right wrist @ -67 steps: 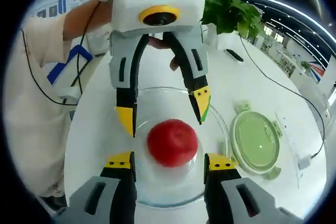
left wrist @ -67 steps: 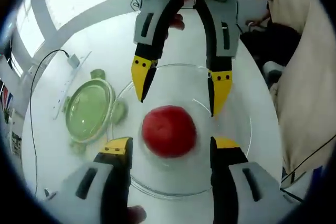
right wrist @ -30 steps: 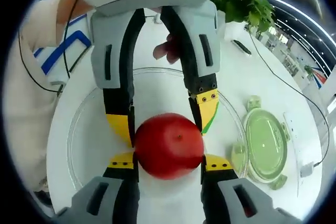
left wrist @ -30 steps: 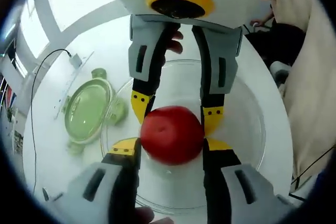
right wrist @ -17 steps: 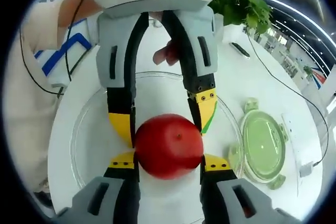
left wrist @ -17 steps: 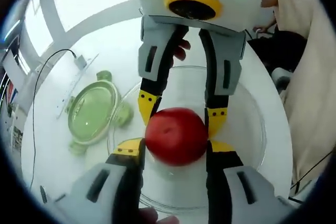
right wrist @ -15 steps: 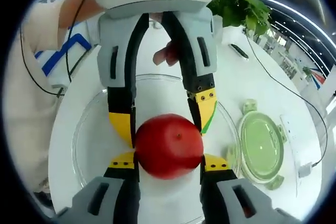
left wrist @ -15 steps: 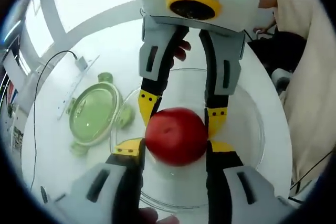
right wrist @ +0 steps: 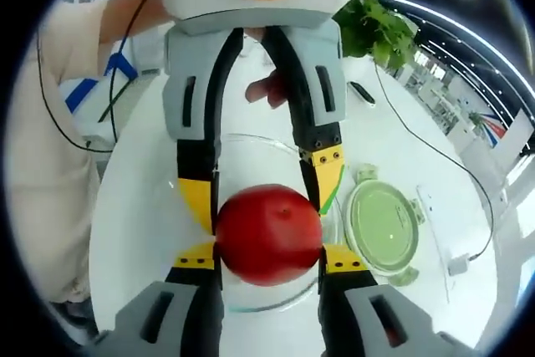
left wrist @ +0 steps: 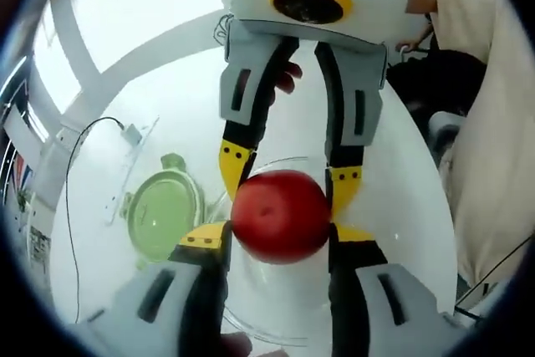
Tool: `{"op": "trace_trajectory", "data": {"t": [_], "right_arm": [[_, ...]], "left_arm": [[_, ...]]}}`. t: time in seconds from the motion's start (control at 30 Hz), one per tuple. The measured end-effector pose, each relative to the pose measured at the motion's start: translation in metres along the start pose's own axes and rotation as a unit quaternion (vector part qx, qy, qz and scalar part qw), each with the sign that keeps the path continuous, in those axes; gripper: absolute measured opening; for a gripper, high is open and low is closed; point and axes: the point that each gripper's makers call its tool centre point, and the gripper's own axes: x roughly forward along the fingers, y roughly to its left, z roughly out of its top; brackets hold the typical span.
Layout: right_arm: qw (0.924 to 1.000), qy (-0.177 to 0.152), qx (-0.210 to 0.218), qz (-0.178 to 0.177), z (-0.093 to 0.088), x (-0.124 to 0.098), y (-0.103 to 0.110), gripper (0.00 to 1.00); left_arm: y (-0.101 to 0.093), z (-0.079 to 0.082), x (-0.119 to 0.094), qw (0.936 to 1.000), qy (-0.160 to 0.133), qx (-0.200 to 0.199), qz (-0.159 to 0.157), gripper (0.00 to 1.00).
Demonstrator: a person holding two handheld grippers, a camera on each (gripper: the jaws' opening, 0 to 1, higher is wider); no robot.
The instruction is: Open container latches remove lid place lid upside down on tabletop take tomato from container place on tabletop
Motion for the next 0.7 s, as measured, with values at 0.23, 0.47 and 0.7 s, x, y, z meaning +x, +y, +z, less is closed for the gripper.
{"op": "trace_trajectory", "data": {"t": [0.23, 0.47, 0.7], "right_arm": [[0.9998, 0.002, 0.004, -0.020, -0.009, -0.025, -0.004, 0.39], [0.9988, 0.007, 0.016, -0.045, -0.027, -0.057, -0.009, 0.39], [0.9968, 0.025, 0.032, -0.069, -0.057, -0.090, -0.010, 0.39]], "left_arm": [[-0.003, 0.030, 0.003, 0.9996, -0.009, 0.025, -0.001, 0.36], [-0.003, 0.061, 0.011, 0.9985, -0.013, 0.053, -0.007, 0.36], [-0.013, 0.099, 0.031, 0.9964, -0.024, 0.078, -0.025, 0.36]]}}
